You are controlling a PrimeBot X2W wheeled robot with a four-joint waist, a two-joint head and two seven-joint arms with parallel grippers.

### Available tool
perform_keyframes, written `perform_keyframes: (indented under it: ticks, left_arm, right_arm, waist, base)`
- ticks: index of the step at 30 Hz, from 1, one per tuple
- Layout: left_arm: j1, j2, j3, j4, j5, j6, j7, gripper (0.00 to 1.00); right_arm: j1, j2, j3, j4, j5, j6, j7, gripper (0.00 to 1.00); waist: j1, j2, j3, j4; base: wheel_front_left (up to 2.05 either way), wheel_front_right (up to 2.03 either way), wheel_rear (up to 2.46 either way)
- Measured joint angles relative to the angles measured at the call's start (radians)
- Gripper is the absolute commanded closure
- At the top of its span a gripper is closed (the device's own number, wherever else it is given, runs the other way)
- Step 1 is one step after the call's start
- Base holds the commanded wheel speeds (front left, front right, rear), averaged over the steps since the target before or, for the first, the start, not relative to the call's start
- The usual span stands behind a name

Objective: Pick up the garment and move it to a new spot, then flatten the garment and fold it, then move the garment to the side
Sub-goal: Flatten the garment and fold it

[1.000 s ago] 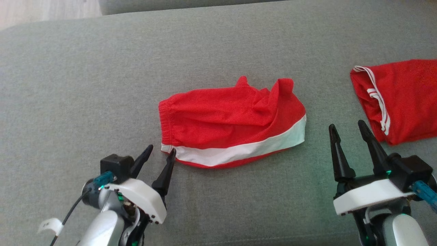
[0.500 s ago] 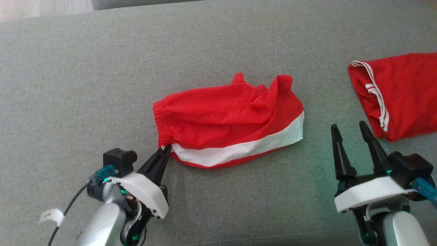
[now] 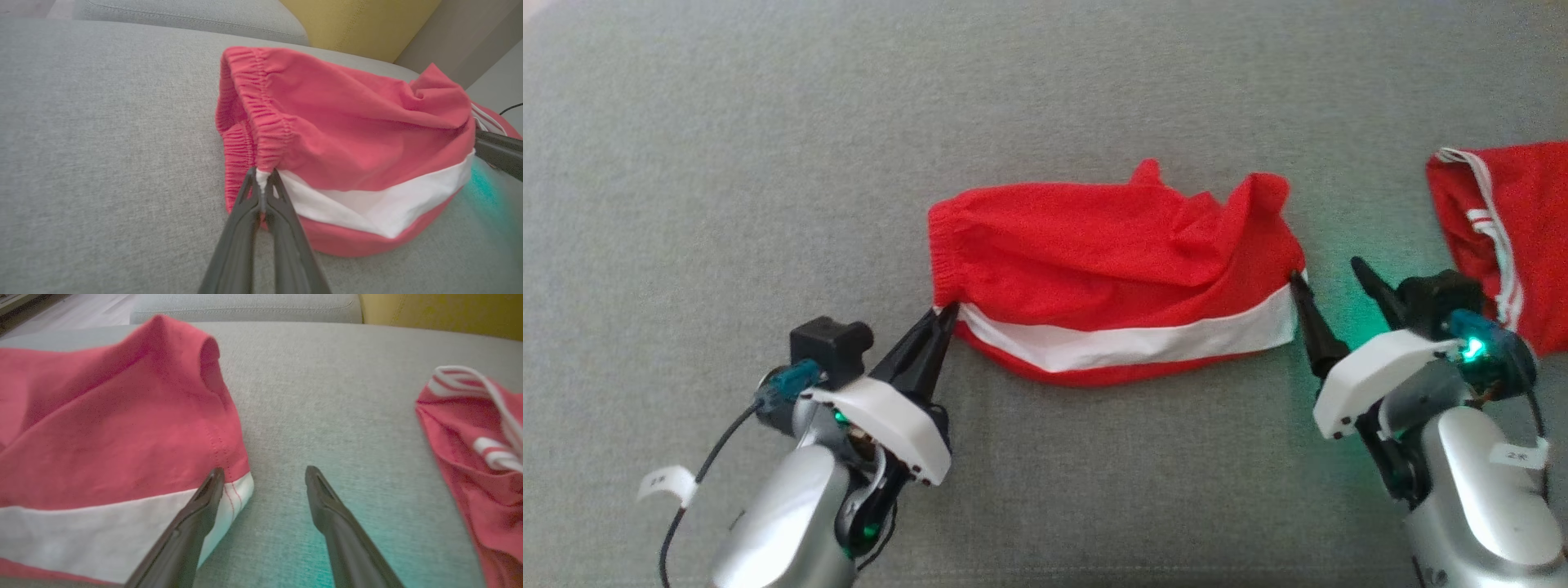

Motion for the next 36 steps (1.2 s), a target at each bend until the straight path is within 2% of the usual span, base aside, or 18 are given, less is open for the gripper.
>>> perform_keyframes:
  ticks: [5,6,7,8,12,15,21,27,31,36]
  left_arm:
    - [-0.023,-0.007,-0.019,0.019,0.0,-0.005,-0.026,1.0]
    - [-0.023,-0.007,-0.019,0.023,0.0,-0.005,-0.028,1.0]
    - [-0.023,-0.007,-0.02,0.027,0.0,-0.005,-0.036,1.0]
    - [-0.023,-0.007,-0.02,0.028,0.0,-0.005,-0.043,1.0]
    - [-0.023,-0.005,-0.018,0.027,0.001,-0.004,-0.065,1.0]
    - [-0.022,-0.001,-0.011,0.005,0.001,0.01,-0.084,1.0]
    - [-0.012,0.033,0.024,-0.139,0.01,0.041,-0.096,1.0]
    - [-0.014,0.059,0.057,-0.276,0.007,0.075,-0.058,1.0]
    - [-0.048,0.069,0.08,-0.373,0.005,0.092,-0.016,1.0]
    - [-0.163,0.092,0.115,-0.451,-0.002,0.11,0.038,1.0]
  right_arm:
    - [-0.02,-0.001,0.037,0.045,0.029,0.0,0.035,0.0]
    - [-0.021,-0.001,0.038,0.045,0.036,0.0,0.039,0.18]
    - [-0.023,-0.001,0.041,0.046,0.046,0.0,0.044,0.54]
    - [-0.025,-0.001,0.043,0.046,0.053,0.0,0.052,1.0]
    - [-0.024,0.001,0.043,0.041,0.068,0.0,0.056,1.0]
    - [0.001,0.003,0.012,-0.007,0.07,0.0,0.034,1.0]
    - [0.068,0.016,-0.057,-0.203,0.06,0.0,-0.004,1.0]
    - [0.064,0.016,-0.069,-0.394,0.046,0.0,0.0,1.0]
    - [0.002,0.016,-0.092,-0.493,0.03,0.0,0.019,1.0]
    - [-0.133,0.019,-0.12,-0.574,0.029,0.0,0.049,1.0]
  waist:
    - [0.0,0.0,0.026,0.024]
    - [0.0,0.0,0.029,0.025]
    - [0.0,0.0,0.03,0.025]
    - [0.0,0.0,0.03,0.024]
    - [0.0,0.0,0.027,0.021]
    - [0.0,0.0,0.016,0.017]
    - [-0.0001,0.0,-0.027,0.004]
    - [-0.0001,0.0,-0.095,-0.01]
    - [-0.0001,0.0,-0.145,-0.019]
    - [-0.0001,0.0,-0.217,-0.024]
  base:
    - [0.0,0.0,0.0]
    - [0.0,0.0,0.0]
    - [0.0,0.0,0.0]
    - [0.0,0.0,0.0]
    - [0.0,0.0,0.0]
    - [0.0,0.0,0.0]
    - [0.0,0.0,0.0]
    - [0.0,0.0,0.0]
    - [0.0,0.0,0.0]
    - [0.0,0.0,0.0]
